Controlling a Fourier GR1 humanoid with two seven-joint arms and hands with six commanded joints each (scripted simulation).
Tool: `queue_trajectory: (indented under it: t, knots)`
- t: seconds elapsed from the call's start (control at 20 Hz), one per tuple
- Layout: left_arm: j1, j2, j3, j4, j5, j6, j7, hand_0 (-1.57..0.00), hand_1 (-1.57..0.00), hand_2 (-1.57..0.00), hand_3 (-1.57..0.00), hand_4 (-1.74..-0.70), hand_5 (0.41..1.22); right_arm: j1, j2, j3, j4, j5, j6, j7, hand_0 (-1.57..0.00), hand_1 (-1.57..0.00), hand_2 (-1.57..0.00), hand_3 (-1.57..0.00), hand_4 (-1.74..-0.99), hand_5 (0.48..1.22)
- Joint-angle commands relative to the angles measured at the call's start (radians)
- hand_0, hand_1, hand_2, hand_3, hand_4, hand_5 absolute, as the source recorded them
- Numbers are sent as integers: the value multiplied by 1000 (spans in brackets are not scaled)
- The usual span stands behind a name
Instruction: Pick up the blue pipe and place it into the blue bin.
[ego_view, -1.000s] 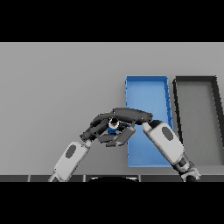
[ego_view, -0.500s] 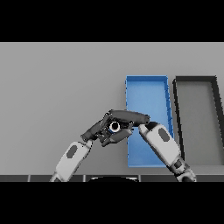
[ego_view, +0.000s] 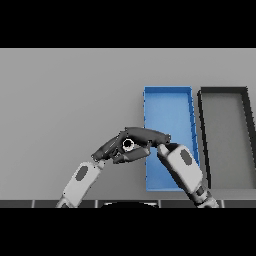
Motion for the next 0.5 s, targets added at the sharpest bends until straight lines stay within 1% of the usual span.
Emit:
queue_trajectory:
  t: [0.0, 0.05, 0.1, 0.15, 0.2, 0.25, 0.3, 0.35, 0.4, 0.45]
  knots:
    - [0, 7, -3, 3, -14, -4, 6, -940, -875, -855, -672, -1406, 1221, -6, 5, -13, 6, 6, 2, 12, -1560, -1560, -1560, -1556, -1497, 1206]
    - [-2, 14, -3, 5, -20, -24, 4, -752, -700, -684, -538, -1319, 1221, 9, 8, -15, -7, 8, 8, 16, -1562, -1563, -1563, -1559, -1497, 1209]
    - [-17, 15, 4, 10, -26, -46, 33, -601, -560, -547, -430, -1250, 1221, 9, 19, -16, -4, 24, 10, 20, -1564, -1564, -1564, -1561, -1498, 1211]
    - [-14, 22, 8, 12, -27, -64, 33, -481, -448, -437, -344, -1186, 1148, 10, 26, -24, -3, 28, 16, 29, -1565, -1566, -1566, -1563, -1498, 1213]
    - [-15, 28, 14, 8, -21, -74, 49, -384, -358, -350, -275, -1134, 1063, 7, 36, -31, -3, 38, 17, 35, -1567, -1567, -1567, -1565, -1498, 1215]
    - [-17, 18, 8, 11, -24, -68, 79, -307, -286, -279, -220, -1092, 984, 11, 47, -33, -9, 34, 18, 49, -1567, -1568, -1568, -1566, -1498, 1216]
    - [-7, 29, 10, 3, -17, -73, 100, -246, -229, -223, -175, -1059, 912, 12, 52, -39, -12, 28, 19, 45, -1568, -1568, -1568, -1567, -1499, 1217]
    - [-2, 32, 7, 7, -17, -71, 102, -196, -183, -178, -140, -1031, 848, 11, 61, -44, -7, 44, 22, 48, -1569, -1569, -1569, -1568, -1499, 1218]
    - [-6, 33, 11, 10, -13, -68, 120, -157, -146, -143, -112, -1011, 785, 11, 68, -50, -6, 61, 28, 41, -1569, -1569, -1569, -1568, -1499, 1218]
    - [-13, 26, 11, 18, -17, -56, 122, -125, -117, -114, -89, -991, 729, 9, 71, -59, -3, 75, 39, 30, -1570, -1570, -1570, -1569, -1499, 1219]
